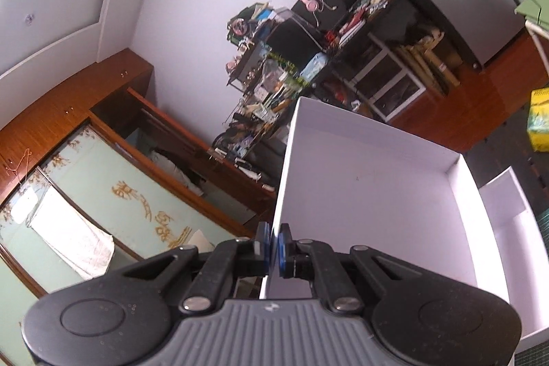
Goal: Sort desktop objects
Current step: 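Lift the white lid up on its edge with the right gripper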
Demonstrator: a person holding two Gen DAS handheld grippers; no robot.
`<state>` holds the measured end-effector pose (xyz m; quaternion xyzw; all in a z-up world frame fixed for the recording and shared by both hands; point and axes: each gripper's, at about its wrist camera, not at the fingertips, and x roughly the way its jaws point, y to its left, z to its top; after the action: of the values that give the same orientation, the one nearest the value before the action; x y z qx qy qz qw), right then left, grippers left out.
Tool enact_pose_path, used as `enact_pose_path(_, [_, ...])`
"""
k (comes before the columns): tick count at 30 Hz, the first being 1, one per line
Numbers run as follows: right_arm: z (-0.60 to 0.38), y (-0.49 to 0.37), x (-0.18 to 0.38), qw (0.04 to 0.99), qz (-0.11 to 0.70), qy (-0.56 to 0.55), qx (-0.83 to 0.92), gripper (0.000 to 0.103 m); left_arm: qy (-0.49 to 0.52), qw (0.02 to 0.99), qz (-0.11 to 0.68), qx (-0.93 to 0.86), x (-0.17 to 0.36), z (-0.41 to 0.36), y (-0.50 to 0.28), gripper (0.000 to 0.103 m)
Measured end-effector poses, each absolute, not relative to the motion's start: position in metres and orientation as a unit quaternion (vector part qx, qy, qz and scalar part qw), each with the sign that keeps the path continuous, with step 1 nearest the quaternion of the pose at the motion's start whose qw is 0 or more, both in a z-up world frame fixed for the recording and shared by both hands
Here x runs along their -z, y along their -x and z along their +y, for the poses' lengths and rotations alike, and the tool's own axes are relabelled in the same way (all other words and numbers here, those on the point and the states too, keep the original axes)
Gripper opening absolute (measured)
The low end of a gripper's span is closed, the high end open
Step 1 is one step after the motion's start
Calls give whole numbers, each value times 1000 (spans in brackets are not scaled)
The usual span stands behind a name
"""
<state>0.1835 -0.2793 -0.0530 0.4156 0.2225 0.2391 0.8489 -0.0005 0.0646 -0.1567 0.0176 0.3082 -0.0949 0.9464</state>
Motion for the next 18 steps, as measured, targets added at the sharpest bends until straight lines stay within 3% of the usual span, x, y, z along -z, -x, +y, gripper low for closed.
enact_pose_path(18, [-307,-211,93,785,208,-512,-279,5,-39,941,323,91,161,56,-5,103])
